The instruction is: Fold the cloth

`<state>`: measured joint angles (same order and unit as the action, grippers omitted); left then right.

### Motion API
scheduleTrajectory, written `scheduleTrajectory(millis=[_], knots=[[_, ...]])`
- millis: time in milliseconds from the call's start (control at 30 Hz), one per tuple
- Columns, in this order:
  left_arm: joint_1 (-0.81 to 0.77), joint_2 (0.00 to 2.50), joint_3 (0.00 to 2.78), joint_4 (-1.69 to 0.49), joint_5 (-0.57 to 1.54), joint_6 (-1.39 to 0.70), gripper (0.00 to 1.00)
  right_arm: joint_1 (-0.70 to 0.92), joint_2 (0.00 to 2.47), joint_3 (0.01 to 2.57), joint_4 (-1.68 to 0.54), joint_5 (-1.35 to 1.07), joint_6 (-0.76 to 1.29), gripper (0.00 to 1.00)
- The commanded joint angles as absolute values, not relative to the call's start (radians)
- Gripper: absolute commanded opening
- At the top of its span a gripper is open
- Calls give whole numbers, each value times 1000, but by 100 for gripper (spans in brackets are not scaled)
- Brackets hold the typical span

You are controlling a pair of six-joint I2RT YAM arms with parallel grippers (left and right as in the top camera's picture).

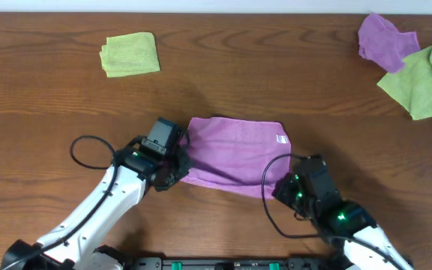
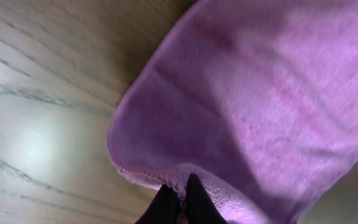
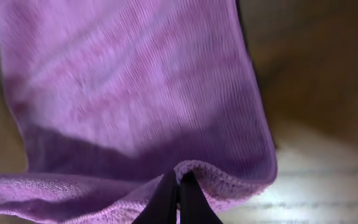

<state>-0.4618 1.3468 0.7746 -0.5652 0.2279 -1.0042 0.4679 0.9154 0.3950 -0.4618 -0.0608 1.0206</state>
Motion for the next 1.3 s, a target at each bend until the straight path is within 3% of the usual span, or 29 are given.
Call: scheduleTrajectory(millis=[0,433,900,1267], knots=[[-448,1353,790,-545,191,-960,6,438,916,434,-451,-20,978,1],[-430,1448,791,-328,195,-892,6,414,1051,452,-268,23,952,2],[-402,1487,886,-311,191,-799,6,315,1065,490,-266,56,835,2],[-401,1590,886,-174,176,-800,6,313,1137,490,-115,56,767,2]])
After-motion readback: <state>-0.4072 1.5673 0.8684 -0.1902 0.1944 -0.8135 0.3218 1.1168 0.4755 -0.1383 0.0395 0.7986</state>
